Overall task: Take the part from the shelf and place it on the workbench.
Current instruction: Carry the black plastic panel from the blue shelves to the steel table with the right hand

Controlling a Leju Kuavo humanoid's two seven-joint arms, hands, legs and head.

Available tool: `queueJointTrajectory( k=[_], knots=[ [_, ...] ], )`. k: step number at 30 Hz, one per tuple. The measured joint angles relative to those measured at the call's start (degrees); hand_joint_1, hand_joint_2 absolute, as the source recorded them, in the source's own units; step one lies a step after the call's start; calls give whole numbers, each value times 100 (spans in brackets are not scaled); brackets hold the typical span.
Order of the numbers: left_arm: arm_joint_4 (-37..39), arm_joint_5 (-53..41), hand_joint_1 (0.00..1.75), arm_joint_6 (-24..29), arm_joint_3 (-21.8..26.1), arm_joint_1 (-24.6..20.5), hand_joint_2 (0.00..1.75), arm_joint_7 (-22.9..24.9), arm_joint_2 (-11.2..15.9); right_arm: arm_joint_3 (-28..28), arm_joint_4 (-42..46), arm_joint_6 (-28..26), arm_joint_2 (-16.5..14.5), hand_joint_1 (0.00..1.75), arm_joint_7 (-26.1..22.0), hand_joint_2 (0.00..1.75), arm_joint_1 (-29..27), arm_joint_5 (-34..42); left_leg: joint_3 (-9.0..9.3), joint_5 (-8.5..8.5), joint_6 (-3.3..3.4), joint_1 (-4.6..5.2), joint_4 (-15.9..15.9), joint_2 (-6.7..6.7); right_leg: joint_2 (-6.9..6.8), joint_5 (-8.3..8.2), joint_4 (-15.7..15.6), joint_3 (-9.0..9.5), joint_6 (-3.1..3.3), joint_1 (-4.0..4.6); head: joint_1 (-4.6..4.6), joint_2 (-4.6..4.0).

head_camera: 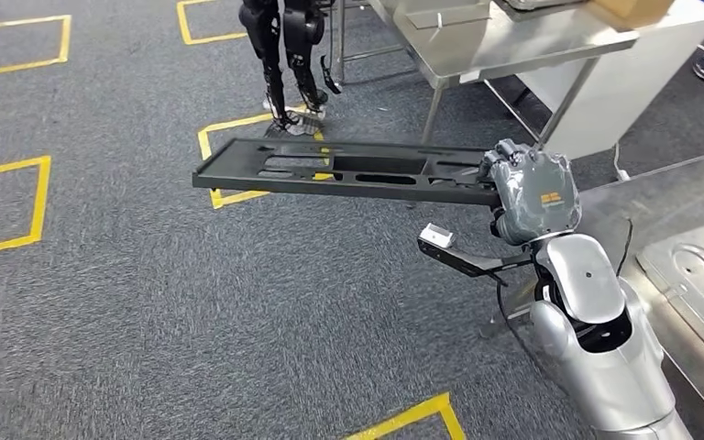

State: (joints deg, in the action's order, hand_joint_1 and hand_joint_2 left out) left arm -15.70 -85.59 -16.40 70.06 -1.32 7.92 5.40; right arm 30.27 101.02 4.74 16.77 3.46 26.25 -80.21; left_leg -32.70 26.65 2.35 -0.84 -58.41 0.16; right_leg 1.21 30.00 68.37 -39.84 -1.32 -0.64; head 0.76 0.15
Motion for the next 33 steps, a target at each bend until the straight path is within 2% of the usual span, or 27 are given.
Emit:
queueJointTrajectory(
  k=[1, 2, 3, 4, 5, 7, 8, 9, 11, 12, 14, 15, 16, 17, 18, 19, 20, 22, 23, 24, 26, 27, 29, 30, 31, 32, 33],
  knots=[
    [2, 0, 0, -3, 2, 11, 175, -2, 0, 0, -7, 0, 3, 175, 2, 175, -1, 0, -3, 4, 13, 7, -1, 66, -54, 155, 368, -174, -17, -8, 1, 0],
    [4, 0, 0, -4, 3, 17, 175, -3, 0, 0, -19, 1, 9, 175, 5, 175, -5, -4, -4, 9, 18, 11, -2, 132, -77, 232, 633, -300, -30, -14, 1, 0],
    [6, 0, 0, -4, 4, 21, 175, -3, 0, 0, -30, 1, 18, 175, 9, 175, -8, -16, -2, 15, 19, 12, -3, 198, -89, 202, 713, -340, -37, -18, 1, 0],
    [9, 0, 0, -4, 5, 21, 175, -3, 0, -1, -38, 0, 31, 175, 19, 175, -8, -46, 6, 24, 18, 13, -3, 263, -110, 70, 570, -264, -37, -18, 1, 0],
    [12, 0, 0, -4, 6, 18, 175, -3, 0, -2, -44, -1, 49, 175, 33, 175, -7, -91, 22, 37, 11, 13, -4, 322, -161, -128, 237, -88, -28, -15, 0, 0],
    [16, -1, 0, -4, 7, 14, 175, -3, -1, -17, -46, -4, 91, 175, 73, 175, 0, -201, 57, 74, -23, 38, -12, 424, -409, -416, -545, 318, 27, 35, 2, 0],
    [17, -2, 0, -4, 8, 13, 175, -4, -1, -34, -46, -6, 108, 175, 94, 175, 4, -243, 71, 91, -48, 54, -15, 474, -495, -467, -783, 431, 62, 66, 3, 0],
    [18, -2, 0, -4, 8, 12, 175, -4, -2, -59, -46, -7, 125, 175, 109, 175, 4, -269, 83, 106, -73, 69, -15, 530, -531, -460, -885, 469, 95, 95, 5, 0],
    [19, -2, 0, -4, 8, 3, 175, -5, -2, -115, -45, -9, 166, 175, 124, 175, -6, -286, 109, 135, -132, 73, -6, 624, -398, -477, -916, 464, 159, 92, 7, 0],
    [19, -2, 0, -4, 8, 0, 175, -5, -2, -139, -45, -11, 186, 175, 126, 175, -11, -287, 110, 180, -164, 63, -42, 560, -331, -492, -939, 476, 194, 74, 7, 0],
    [20, -2, 0, -8, 9, 1, 175, -7, -3, -171, -44, -16, 206, 175, 126, 175, -17, -287, -46, 435, -214, 30, -423, 268, -211, -520, -982, 502, 263, 33, 9, 0],
    [21, -3, 0, -10, 10, 9, 175, -7, -3, -179, -45, -18, 209, 175, 126, 175, -20, -287, -216, 623, -228, 18, -789, 123, -147, -523, -984, 500, 282, 34, 9, 0],
    [22, -3, 0, -13, 10, 17, 175, -8, -3, -185, -45, -17, 211, 175, 127, 175, -28, -287, -421, 797, -240, 12, -1200, 53, -76, -522, -977, 494, 295, 36, 11, 0],
    [23, -4, 0, -13, 10, 26, 175, -9, -4, -190, -46, -17, 214, 175, 127, 175, -39, -287, -593, 889, -251, 9, -1524, 31, 2, -520, -968, 491, 299, 39, 10, 0],
    [23, -4, 0, -13, 10, 32, 175, -9, -4, -192, -46, -17, 215, 175, 127, 175, -49, -287, -685, 869, -255, 10, -1668, 23, 81, -517, -958, 490, 301, 42, 10, 0],
    [23, -4, 0, -13, 10, 35, 175, -11, -4, -196, -46, -17, 217, 175, 127, 175, -57, -286, -670, 732, -250, 9, -1580, 13, 161, -514, -945, 492, 299, 42, 10, 0],
    [23, -4, 0, -11, 11, 35, 175, -15, -4, -205, -46, -18, 223, 175, 127, 175, -64, -285, -547, 503, -237, 8, -1262, -21, 240, -507, -929, 495, 292, 39, 10, 0],
    [23, -4, 0, 0, 11, 34, 175, -36, -7, -249, -39, -31, 265, 175, 126, 175, -89, -260, -226, 139, -200, -4, -486, -232, 373, -487, -881, 478, 258, 37, 10, 0],
    [23, -4, 0, 12, 11, 33, 175, -48, -15, -293, -19, -49, 316, 175, 123, 175, -126, -226, -117, 53, -185, -6, -236, -312, 426, -482, -864, 462, 231, 37, 10, 0],
    [23, -4, 0, 27, 8, 34, 175, -57, -28, -353, 15, -74, 388, 175, 111, 175, -187, -176, -71, 44, -169, -2, -138, -361, 468, -482, -858, 447, 200, 34, 9, 0],
    [23, -5, 0, 65, -3, 35, 175, -62, -76, -520, 112, -130, 574, 175, 71, 175, -338, -68, -51, 24, -122, 5, -105, -272, 544, -491, -869, 432, 127, 24, 10, 0],
    [21, -5, 0, 79, -10, 36, 175, -62, -105, -611, 160, -154, 662, 175, 48, 175, -406, -28, -37, 5, -86, 2, -74, -219, 502, -466, -844, 419, 91, 24, 7, 0],
    [15, -7, 0, 93, -24, 54, 175, -61, -165, -769, 237, -190, 821, 175, 16, 175, -506, 29, -12, -27, -2, -11, -5, -87, 246, -254, -536, 279, 22, 32, -2, 0],
    [13, -7, 0, 100, -34, 70, 175, -59, -198, -844, 275, -222, 893, 175, 1, 175, -572, 64, -6, -28, 24, -2, 5, -24, 78, -73, -218, 133, -10, 30, -7, 0],
    [11, -7, 0, 109, -45, 87, 175, -56, -235, -920, 315, -261, 970, 175, -20, 175, -655, 107, -5, -22, 46, 4, 9, 35, -22, 108, 157, -42, -40, 19, -8, 0],
    [10, -7, 0, 118, -55, 101, 175, -50, -280, -1005, 357, -309, 1047, 175, -48, 175, -758, 152, -2, -13, 52, 8, 8, 96, -66, 227, 486, -197, -66, 2, -8, 0],
    [7, -7, 0, 125, -61, 110, 175, -44, -320, -1086, 394, -349, 1113, 175, -81, 175, -861, 189, 6, -1, 57, 10, 7, 160, -84, 246, 656, -277, -85, -12, -8, 0]
  ],
)
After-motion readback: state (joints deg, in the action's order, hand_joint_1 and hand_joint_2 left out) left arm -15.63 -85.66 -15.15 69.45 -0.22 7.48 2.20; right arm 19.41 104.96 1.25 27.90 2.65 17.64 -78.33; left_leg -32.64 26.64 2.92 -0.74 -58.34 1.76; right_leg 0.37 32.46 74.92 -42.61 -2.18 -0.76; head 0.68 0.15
